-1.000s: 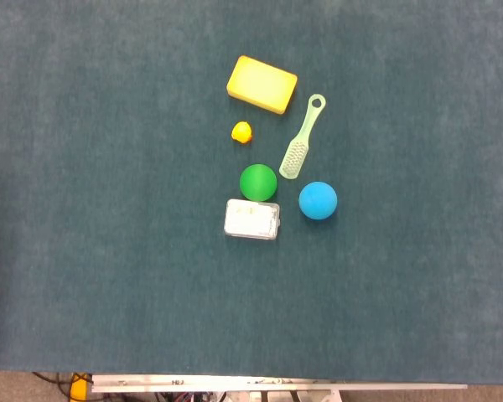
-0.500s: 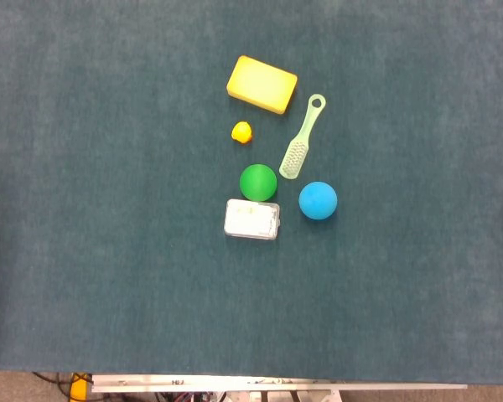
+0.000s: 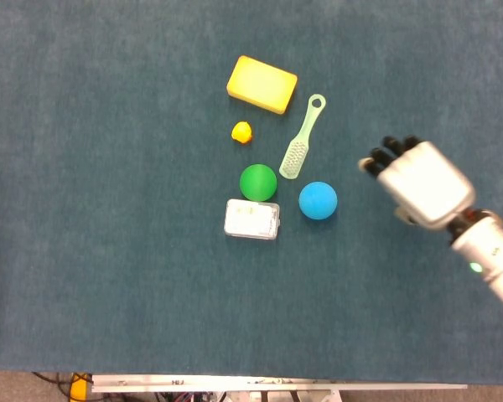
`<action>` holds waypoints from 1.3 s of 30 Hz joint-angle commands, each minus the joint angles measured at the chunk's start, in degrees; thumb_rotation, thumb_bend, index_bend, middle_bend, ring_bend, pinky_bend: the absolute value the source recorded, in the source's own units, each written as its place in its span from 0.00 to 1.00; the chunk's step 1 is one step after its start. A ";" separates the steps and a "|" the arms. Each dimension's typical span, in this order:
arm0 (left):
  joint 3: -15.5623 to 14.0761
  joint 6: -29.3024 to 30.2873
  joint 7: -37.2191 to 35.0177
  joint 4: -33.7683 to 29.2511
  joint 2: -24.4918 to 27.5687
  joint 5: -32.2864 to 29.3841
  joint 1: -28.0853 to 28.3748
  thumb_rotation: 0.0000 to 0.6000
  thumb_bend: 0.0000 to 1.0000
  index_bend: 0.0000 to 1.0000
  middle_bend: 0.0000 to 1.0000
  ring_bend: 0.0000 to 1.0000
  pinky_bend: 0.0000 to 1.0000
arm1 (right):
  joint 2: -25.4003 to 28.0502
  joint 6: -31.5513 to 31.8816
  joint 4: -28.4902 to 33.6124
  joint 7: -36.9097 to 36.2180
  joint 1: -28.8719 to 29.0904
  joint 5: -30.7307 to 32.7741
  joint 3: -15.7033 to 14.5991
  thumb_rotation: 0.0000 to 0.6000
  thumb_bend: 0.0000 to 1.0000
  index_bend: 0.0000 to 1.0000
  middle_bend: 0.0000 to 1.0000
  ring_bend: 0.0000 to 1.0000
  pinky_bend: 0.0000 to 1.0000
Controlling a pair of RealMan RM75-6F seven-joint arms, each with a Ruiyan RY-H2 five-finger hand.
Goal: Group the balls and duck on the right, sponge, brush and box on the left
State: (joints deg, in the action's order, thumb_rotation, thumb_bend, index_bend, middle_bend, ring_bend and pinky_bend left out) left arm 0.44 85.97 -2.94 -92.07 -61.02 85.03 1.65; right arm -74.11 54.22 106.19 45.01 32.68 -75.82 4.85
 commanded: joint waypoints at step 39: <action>-0.03 0.28 -4.94 4.51 -0.57 -0.56 -1.66 1.00 0.25 0.14 0.19 0.21 0.03 | -20.07 -1.37 -14.16 7.51 11.00 10.39 -3.43 1.00 0.00 0.33 0.34 0.23 0.38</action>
State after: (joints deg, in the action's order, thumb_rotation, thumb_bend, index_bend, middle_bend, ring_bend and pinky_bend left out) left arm 0.41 86.25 -7.89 -87.56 -61.60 84.46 -0.01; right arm -93.94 52.61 92.26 52.51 43.65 -65.38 1.53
